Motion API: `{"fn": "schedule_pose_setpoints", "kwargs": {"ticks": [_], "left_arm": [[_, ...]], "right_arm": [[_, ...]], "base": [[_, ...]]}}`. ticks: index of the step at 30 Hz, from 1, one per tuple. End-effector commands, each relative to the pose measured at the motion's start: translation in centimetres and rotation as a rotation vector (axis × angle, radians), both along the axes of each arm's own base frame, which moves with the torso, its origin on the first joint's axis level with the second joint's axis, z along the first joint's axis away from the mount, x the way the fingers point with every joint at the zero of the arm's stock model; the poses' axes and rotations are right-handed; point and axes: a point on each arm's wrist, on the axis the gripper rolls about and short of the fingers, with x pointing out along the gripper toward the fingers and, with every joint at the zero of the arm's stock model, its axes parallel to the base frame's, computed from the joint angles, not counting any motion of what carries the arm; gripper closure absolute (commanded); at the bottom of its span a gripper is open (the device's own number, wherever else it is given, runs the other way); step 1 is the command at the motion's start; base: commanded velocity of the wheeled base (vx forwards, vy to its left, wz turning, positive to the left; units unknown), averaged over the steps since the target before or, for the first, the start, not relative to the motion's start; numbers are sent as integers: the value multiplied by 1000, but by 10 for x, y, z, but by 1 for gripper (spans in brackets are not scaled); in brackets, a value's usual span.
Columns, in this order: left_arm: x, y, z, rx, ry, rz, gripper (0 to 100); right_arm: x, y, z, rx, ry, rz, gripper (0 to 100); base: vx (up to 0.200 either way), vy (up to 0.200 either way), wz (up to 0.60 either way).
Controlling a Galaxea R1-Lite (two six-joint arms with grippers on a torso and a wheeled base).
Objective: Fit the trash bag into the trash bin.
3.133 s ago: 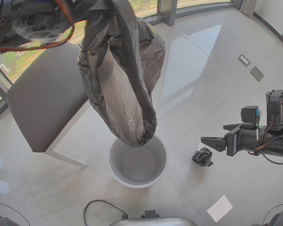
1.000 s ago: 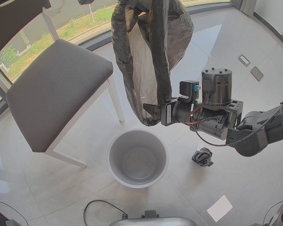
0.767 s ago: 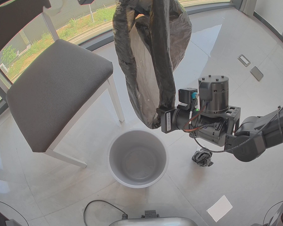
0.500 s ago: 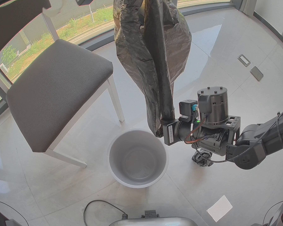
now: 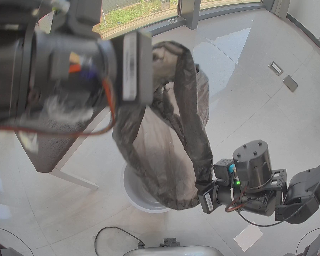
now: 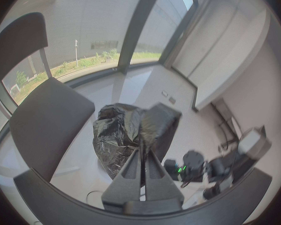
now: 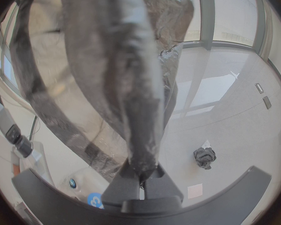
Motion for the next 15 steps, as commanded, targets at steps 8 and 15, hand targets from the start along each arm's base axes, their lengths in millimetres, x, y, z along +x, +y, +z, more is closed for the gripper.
{"fn": "schedule_pose_setpoints", "kwargs": {"ticks": [8, 15], "left_arm": [[-33, 31, -52, 188, 145, -44, 100], [-16, 25, -73, 167, 274, 15, 100]], "right_arm": [[-32, 5, -35, -122, 98, 88, 100], [-37, 1, -38, -143, 114, 92, 100]], "base": [[0, 0, 0], [0, 0, 0]]}}
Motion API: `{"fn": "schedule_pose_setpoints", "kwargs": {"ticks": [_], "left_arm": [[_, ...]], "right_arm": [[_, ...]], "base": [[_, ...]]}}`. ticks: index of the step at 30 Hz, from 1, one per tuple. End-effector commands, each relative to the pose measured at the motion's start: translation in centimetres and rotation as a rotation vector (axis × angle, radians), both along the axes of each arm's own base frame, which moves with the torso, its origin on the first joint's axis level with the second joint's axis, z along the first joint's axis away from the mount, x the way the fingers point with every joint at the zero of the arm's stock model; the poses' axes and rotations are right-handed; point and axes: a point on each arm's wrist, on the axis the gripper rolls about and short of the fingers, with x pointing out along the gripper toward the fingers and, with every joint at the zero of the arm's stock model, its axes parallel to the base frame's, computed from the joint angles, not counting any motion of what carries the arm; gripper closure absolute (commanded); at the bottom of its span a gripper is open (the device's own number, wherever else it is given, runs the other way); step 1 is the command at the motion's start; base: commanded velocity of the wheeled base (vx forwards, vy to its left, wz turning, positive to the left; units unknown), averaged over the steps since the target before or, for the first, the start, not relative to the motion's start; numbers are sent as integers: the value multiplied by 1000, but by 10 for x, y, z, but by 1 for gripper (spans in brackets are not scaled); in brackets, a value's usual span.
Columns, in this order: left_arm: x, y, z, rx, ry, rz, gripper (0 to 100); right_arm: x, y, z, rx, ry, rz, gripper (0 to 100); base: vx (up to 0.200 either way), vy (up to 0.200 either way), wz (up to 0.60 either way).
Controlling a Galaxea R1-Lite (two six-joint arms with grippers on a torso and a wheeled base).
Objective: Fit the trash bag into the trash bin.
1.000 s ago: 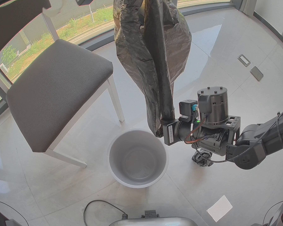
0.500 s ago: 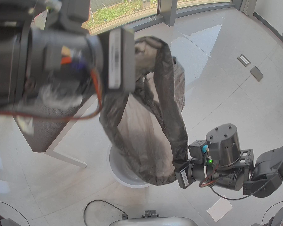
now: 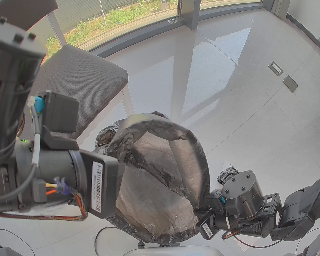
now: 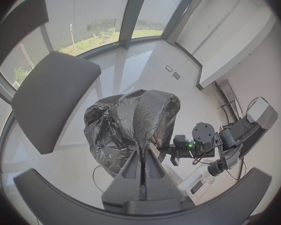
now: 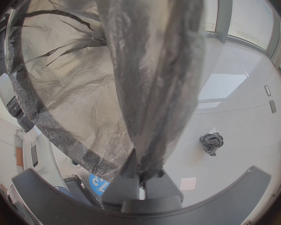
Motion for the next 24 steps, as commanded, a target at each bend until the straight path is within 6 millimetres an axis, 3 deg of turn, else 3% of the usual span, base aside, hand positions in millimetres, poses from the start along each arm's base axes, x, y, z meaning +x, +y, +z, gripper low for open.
{"fn": "schedule_pose_setpoints", "kwargs": {"ticks": [1, 9, 24], "left_arm": [[11, -1, -11, 16, 53, 37, 100], [52, -8, -35, 56, 182, 111, 100], [71, -32, -57, 111, 246, 102, 100]], "right_arm": [[-2, -2, -4, -21, 15, -1, 100], [-9, -18, -15, -72, 66, -23, 100], [-3, -19, -40, -105, 167, -60, 100]], "base": [[0, 0, 0], [0, 0, 0], [0, 0, 0]]}}
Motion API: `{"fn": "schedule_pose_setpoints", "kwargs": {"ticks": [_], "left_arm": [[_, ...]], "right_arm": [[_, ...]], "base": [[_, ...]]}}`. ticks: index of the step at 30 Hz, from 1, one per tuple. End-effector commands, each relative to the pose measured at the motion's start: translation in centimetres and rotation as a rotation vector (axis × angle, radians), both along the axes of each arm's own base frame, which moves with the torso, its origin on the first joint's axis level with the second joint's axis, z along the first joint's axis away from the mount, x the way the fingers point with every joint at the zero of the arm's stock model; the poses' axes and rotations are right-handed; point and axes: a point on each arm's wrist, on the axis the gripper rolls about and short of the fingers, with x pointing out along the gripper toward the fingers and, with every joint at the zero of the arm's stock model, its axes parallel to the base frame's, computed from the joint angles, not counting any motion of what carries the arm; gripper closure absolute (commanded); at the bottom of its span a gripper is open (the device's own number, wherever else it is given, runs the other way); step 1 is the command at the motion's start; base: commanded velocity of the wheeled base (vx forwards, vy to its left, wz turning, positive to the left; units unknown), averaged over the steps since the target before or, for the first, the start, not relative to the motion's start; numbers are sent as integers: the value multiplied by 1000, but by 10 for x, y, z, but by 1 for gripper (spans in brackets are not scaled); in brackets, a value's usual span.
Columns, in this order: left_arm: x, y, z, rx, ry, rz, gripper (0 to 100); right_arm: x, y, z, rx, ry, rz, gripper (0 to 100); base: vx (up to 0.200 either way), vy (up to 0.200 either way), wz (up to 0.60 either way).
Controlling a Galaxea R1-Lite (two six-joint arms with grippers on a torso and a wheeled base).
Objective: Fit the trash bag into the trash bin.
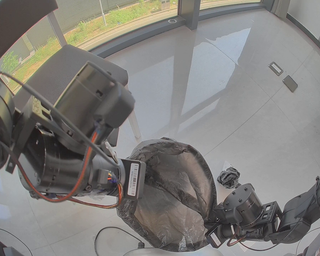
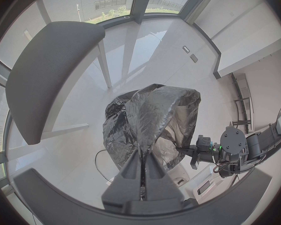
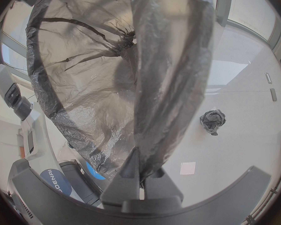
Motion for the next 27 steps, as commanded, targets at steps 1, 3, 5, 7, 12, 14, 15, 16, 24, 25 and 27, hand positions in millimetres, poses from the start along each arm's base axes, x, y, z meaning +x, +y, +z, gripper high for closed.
{"fn": "schedule_pose_setpoints", "kwargs": {"ticks": [1, 3, 5, 7, 12, 14, 15, 16, 24, 25, 27], "left_arm": [[9, -12, -10, 21, 26, -1, 100], [13, -16, -13, 22, 36, -1, 100], [22, -25, -22, 36, 55, 5, 100], [28, -27, -26, 40, 64, 12, 100], [66, -30, -42, 12, 72, 82, 100], [75, -26, -46, 15, 75, 112, 100], [78, -24, -47, 18, 78, 121, 100], [83, -18, -49, 22, 82, 146, 100], [106, 27, -52, 34, 99, 293, 100], [106, 29, -53, 36, 100, 296, 100], [105, 32, -54, 49, 102, 288, 100]], "right_arm": [[6, 1, -13, -29, 37, -24, 100], [10, -1, -15, -33, 41, -38, 100], [18, -7, -14, -31, 37, -75, 100], [21, -9, -13, -27, 34, -89, 100], [45, -26, -6, 5, 7, -197, 100], [56, -27, -1, 28, -14, -228, 100], [59, -27, 1, 35, -22, -234, 100], [65, -25, 5, 50, -38, -241, 100], [102, 8, 18, 134, -116, -230, 100], [106, 12, 18, 137, -119, -230, 100], [112, 17, 16, 141, -124, -229, 100]], "base": [[0, 0, 0], [0, 0, 0], [0, 0, 0], [0, 0, 0], [0, 0, 0], [0, 0, 0], [0, 0, 0], [0, 0, 0], [0, 0, 0], [0, 0, 0], [0, 0, 0]]}}
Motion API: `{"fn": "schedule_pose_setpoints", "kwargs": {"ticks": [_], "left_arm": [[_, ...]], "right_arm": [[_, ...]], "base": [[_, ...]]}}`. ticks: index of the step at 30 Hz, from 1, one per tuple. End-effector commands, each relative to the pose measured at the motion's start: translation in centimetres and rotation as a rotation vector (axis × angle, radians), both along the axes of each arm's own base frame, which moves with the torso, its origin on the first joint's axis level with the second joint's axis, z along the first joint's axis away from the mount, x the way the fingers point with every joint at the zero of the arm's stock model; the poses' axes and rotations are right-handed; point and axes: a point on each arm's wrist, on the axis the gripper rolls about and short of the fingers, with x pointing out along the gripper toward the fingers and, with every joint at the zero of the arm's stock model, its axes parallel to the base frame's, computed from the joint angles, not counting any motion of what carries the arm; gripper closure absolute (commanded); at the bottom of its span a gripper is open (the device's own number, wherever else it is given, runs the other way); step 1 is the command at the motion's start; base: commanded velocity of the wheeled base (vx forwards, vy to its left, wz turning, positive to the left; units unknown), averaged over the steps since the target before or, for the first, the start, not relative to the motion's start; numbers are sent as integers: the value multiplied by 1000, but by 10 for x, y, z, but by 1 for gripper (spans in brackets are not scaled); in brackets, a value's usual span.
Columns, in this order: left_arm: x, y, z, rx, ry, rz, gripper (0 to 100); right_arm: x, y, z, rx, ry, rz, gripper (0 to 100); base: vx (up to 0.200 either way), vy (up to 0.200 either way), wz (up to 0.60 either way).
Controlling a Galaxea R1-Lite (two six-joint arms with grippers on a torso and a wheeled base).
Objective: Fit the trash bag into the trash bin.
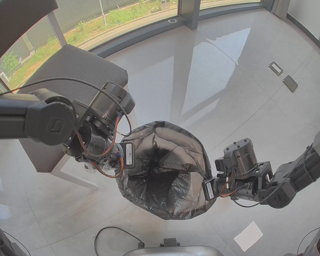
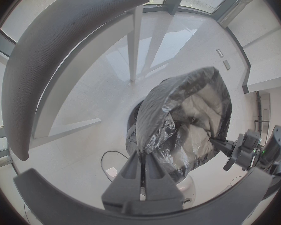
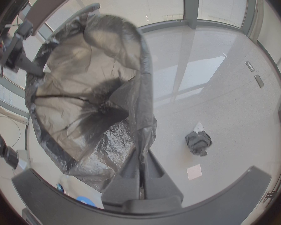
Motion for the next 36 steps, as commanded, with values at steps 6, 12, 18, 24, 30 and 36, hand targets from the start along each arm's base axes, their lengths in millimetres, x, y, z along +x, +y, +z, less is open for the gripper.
{"fn": "schedule_pose_setpoints", "kwargs": {"ticks": [6, 12, 18, 24, 30, 36], "left_arm": [[4, 17, -20, 45, 27, -41, 100], [32, 6, -49, 49, -25, -56, 100], [51, 10, -58, 76, -23, -48, 100], [41, 27, -54, 73, -11, -19, 100], [24, 38, -48, 54, -3, -1, 100], [32, 27, -54, -14, -3, 13, 100]], "right_arm": [[29, 16, -12, 5, -7, -15, 100], [34, 7, -8, 25, -12, -56, 100], [32, 9, -4, 40, -20, -54, 100], [31, 24, -3, 44, -31, -13, 100], [41, 47, -12, 52, -32, 20, 100], [42, 47, -17, 48, -22, 18, 100]], "base": [[0, 0, 0], [0, 0, 0], [0, 0, 0], [0, 0, 0], [0, 0, 0], [0, 0, 0]]}}
